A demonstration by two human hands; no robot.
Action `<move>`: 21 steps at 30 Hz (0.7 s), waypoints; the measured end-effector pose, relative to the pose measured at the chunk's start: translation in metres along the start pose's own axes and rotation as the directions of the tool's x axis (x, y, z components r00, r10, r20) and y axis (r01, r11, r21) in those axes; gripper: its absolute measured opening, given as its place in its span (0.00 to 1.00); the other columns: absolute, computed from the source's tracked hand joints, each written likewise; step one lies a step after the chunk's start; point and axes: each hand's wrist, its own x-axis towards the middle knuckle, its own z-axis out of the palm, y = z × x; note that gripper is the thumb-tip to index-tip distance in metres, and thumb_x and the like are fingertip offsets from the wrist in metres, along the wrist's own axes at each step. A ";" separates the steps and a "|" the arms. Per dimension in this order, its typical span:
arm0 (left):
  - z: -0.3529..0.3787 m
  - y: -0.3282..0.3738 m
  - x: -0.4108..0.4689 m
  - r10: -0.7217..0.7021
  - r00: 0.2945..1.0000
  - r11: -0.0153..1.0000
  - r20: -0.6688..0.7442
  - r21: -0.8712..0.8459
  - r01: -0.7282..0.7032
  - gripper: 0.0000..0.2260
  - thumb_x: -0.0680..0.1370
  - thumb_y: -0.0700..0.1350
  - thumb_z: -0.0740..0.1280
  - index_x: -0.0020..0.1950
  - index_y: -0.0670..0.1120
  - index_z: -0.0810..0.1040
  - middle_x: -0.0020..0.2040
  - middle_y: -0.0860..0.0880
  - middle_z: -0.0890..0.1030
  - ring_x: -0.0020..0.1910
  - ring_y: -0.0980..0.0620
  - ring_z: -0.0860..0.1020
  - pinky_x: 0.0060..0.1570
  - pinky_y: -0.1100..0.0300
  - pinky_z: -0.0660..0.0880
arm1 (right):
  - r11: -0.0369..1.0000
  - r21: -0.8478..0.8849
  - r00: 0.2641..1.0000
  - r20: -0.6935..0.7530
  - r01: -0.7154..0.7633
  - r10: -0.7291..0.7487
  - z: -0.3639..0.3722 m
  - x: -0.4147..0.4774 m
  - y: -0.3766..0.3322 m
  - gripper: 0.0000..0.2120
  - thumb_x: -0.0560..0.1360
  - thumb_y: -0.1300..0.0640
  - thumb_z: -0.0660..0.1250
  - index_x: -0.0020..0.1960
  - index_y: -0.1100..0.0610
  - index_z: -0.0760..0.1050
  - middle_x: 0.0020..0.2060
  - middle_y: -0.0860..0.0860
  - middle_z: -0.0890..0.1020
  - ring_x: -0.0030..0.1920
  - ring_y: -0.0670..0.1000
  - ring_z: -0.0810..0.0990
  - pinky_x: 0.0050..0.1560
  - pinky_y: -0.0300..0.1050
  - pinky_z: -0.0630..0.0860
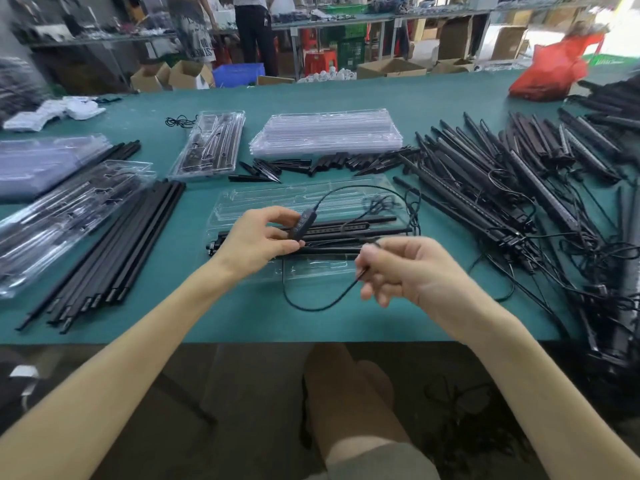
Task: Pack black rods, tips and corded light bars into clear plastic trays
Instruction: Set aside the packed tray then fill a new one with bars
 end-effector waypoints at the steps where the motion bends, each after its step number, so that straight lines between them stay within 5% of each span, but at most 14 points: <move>1: -0.001 0.001 0.001 0.023 0.999 0.998 0.046 0.062 -0.026 0.20 0.74 0.30 0.73 0.62 0.46 0.79 0.55 0.51 0.83 0.47 0.59 0.84 0.49 0.68 0.77 | 0.998 -0.054 0.999 0.018 -0.037 0.038 0.005 -0.001 0.005 0.13 0.79 0.57 0.69 0.49 0.69 0.79 0.38 0.58 0.83 0.36 0.53 0.83 0.32 0.40 0.78; 8: -0.002 0.004 -0.002 0.049 0.983 0.944 0.179 0.314 -0.104 0.16 0.78 0.36 0.71 0.64 0.46 0.81 0.54 0.45 0.83 0.49 0.48 0.82 0.51 0.55 0.80 | 0.993 -0.047 0.989 -0.100 -0.112 0.107 0.021 0.007 0.030 0.08 0.79 0.62 0.69 0.53 0.67 0.76 0.35 0.59 0.84 0.32 0.55 0.84 0.29 0.43 0.79; 11: -0.008 -0.002 -0.003 0.070 0.978 0.916 0.195 0.376 -0.141 0.15 0.78 0.35 0.70 0.64 0.47 0.81 0.55 0.46 0.80 0.53 0.51 0.79 0.57 0.61 0.74 | 0.996 -0.044 0.990 -0.123 -0.081 0.075 0.018 0.009 0.033 0.07 0.79 0.62 0.69 0.53 0.66 0.77 0.36 0.61 0.84 0.33 0.56 0.84 0.29 0.42 0.78; 14: -0.010 -0.007 -0.007 0.070 0.973 0.899 0.219 0.409 -0.157 0.15 0.78 0.34 0.70 0.61 0.49 0.82 0.54 0.48 0.77 0.51 0.53 0.75 0.50 0.70 0.68 | 0.999 -0.046 0.982 -0.191 -0.017 0.008 0.016 0.009 0.034 0.06 0.79 0.62 0.69 0.53 0.65 0.78 0.36 0.60 0.85 0.32 0.56 0.84 0.28 0.41 0.76; 21: -0.008 -0.008 -0.016 0.129 0.953 0.853 0.276 0.459 -0.249 0.14 0.77 0.39 0.72 0.62 0.50 0.83 0.51 0.50 0.76 0.50 0.55 0.76 0.49 0.70 0.69 | 0.984 -0.056 0.918 -0.353 0.170 -0.178 0.018 0.009 0.034 0.06 0.81 0.60 0.66 0.54 0.63 0.78 0.37 0.56 0.84 0.32 0.53 0.82 0.28 0.41 0.75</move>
